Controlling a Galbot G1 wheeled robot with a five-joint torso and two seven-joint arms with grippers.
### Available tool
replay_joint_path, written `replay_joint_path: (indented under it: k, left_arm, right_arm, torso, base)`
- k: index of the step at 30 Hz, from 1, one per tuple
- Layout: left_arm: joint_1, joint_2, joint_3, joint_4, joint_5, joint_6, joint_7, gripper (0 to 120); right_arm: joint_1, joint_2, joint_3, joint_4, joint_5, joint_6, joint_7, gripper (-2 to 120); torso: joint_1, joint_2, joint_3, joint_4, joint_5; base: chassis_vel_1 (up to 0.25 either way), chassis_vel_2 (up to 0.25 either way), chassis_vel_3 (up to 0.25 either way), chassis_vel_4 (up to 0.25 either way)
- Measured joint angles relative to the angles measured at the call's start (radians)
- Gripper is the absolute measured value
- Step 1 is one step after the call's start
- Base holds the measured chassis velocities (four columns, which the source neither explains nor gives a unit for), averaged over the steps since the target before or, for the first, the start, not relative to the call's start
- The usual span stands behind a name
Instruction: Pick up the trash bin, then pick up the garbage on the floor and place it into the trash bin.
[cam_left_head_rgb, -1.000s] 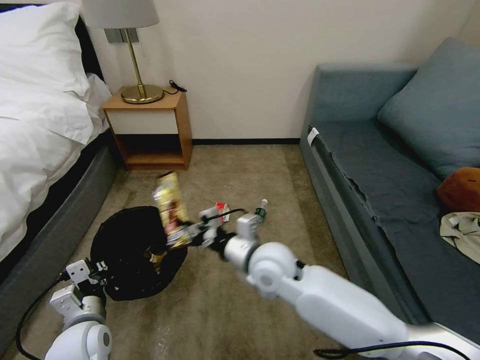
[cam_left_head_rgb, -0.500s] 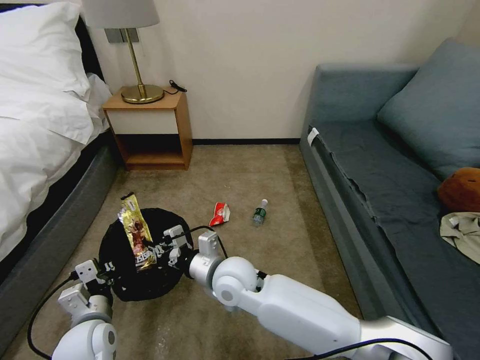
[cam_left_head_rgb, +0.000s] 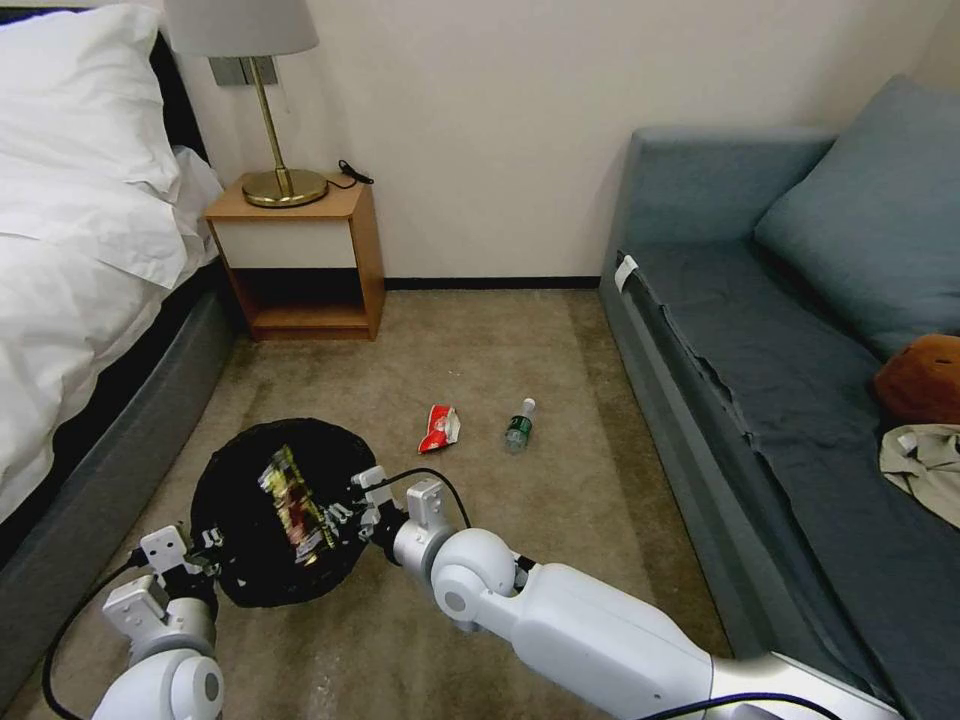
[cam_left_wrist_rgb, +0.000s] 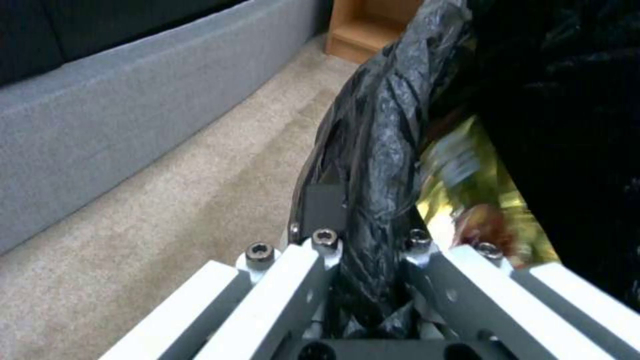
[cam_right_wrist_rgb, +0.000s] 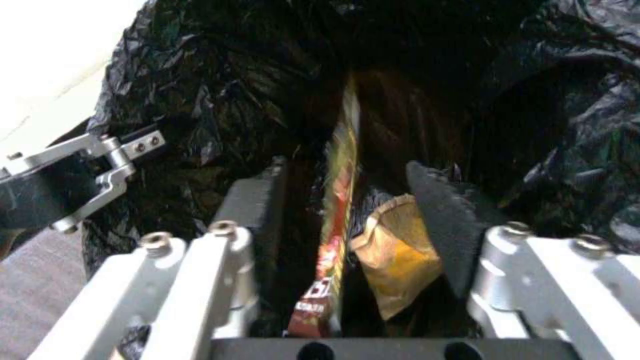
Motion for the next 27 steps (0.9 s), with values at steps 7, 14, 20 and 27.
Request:
replay_joint_path:
  k: [7, 14, 20, 27]
  left_arm:
    - [-0.010, 0.014, -0.012, 0.005, -0.011, 0.006, 0.000, 2]
    - [-0.017, 0.033, -0.031, 0.010, -0.028, 0.009, 0.001, 2]
    - [-0.033, 0.057, -0.038, 0.034, -0.048, 0.009, -0.002, 2]
    - [-0.030, 0.064, -0.044, 0.030, -0.063, 0.007, -0.003, 2]
  right_arm:
    - [-0.007, -0.011, 0.027, 0.004, -0.018, 0.000, 0.002, 73]
    - [-0.034, -0.025, 0.113, -0.006, -0.054, 0.002, 0.011, 93]
    - [-0.102, -0.043, 0.265, -0.049, -0.139, 0.003, 0.011, 100]
    - [-0.217, -0.068, 0.402, -0.062, -0.211, 0.002, 0.008, 100]
  torso:
    - [0.000, 0.000, 0.000, 0.0000, 0.0000]
    - [0.000, 0.000, 0.000, 0.0000, 0.0003]
    - [0.000, 0.000, 0.000, 0.0000, 0.0002]
    - [0.000, 0.000, 0.000, -0.0001, 0.0001]
  base:
    - [0.000, 0.000, 0.000, 0.000]
    - [0.000, 0.000, 0.000, 0.000]
    - [0.000, 0.000, 0.000, 0.000]
    - [0.000, 0.000, 0.000, 0.000]
